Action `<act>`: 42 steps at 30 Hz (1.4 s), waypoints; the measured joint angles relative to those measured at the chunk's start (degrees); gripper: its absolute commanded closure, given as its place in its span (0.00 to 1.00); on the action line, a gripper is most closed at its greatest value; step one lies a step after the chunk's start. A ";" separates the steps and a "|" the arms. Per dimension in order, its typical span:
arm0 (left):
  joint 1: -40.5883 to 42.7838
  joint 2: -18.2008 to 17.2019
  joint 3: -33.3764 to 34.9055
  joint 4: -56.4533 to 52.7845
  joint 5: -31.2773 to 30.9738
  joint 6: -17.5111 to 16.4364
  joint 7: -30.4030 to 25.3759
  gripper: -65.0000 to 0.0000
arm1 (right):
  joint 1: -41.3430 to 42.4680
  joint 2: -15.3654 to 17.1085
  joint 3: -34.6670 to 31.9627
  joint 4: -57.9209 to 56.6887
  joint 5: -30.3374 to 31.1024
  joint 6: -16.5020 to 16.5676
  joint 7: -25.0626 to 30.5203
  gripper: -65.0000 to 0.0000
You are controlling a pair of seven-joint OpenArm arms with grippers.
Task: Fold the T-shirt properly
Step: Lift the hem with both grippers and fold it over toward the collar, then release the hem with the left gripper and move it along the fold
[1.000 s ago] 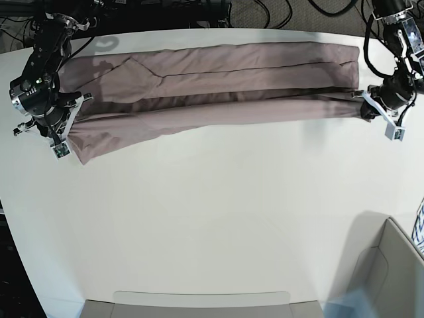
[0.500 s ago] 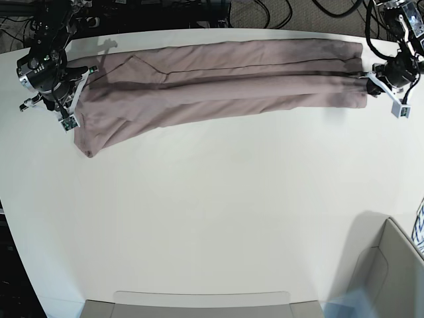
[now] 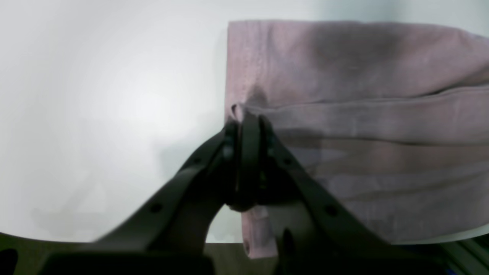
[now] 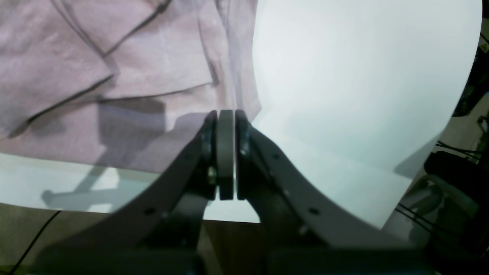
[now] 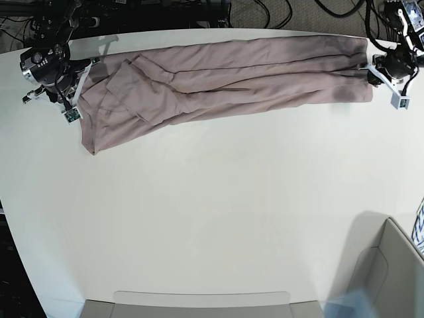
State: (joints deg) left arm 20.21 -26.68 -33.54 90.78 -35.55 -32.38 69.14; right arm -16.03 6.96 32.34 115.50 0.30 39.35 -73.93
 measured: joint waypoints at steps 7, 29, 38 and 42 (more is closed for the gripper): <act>0.26 0.00 -0.39 0.00 0.02 0.15 0.02 0.71 | 0.00 -0.02 -0.11 0.00 0.15 0.00 0.00 0.90; 1.68 2.86 -5.05 9.99 -0.02 -0.22 4.48 0.49 | 0.00 0.02 -0.11 -0.81 -0.07 0.00 0.00 0.63; -0.81 3.63 -5.05 0.87 0.39 -4.26 4.26 0.49 | -0.44 -0.04 -0.22 -2.16 -0.07 0.00 2.84 0.63; -1.53 3.63 -4.76 -3.39 -0.46 -7.72 4.11 0.49 | -0.79 0.00 -0.20 -2.21 -0.26 0.00 2.84 0.63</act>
State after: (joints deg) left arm 18.68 -23.05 -38.30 87.39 -36.01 -40.10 73.25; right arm -16.82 6.96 32.14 113.30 0.03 39.35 -71.09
